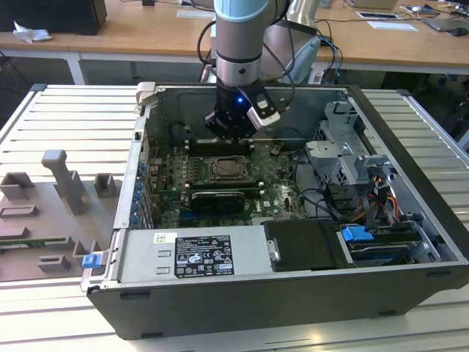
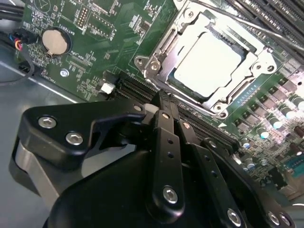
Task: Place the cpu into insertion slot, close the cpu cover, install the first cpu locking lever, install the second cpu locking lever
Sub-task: 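Install the first cpu locking lever, then install the second cpu locking lever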
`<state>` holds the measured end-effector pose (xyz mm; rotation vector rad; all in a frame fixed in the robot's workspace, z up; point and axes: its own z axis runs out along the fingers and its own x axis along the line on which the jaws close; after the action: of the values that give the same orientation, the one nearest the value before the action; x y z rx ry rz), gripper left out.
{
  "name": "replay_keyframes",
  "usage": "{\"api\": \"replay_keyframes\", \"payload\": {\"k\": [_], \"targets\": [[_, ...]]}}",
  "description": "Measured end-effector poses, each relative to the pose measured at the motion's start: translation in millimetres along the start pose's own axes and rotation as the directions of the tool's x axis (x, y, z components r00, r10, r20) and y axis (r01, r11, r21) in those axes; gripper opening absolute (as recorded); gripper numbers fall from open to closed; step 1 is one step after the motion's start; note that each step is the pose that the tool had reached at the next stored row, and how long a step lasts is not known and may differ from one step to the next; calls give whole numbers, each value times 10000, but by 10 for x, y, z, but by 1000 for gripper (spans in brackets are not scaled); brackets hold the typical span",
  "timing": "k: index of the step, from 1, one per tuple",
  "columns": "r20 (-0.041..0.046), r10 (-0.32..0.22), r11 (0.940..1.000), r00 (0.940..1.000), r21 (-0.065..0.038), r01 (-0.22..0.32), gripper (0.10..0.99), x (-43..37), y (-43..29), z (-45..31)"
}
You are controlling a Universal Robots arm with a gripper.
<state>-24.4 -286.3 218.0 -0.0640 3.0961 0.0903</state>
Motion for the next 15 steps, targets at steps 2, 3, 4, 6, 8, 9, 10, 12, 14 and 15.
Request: {"api": "replay_keyframes", "payload": {"k": [2,3,4,6,8,9,10,12,14,15], "targets": [[0,0,10000,10000,-1,0,106,1,-14,-1],[0,0,10000,10000,0,0,106,1,-23,-1],[0,0,10000,10000,0,0,106,1,-30,-2],[0,0,10000,10000,-1,0,106,1,-38,-2],[0,0,10000,10000,1,0,106,2,-59,-4],[0,0,10000,10000,0,0,106,3,-64,-4],[0,0,10000,10000,0,0,106,3,-69,-4],[0,0,10000,10000,-1,0,106,3,-76,-4],[0,-1,10000,10000,0,1,106,3,-85,-5],[0,-1,10000,10000,0,1,106,3,-89,-5]]}}
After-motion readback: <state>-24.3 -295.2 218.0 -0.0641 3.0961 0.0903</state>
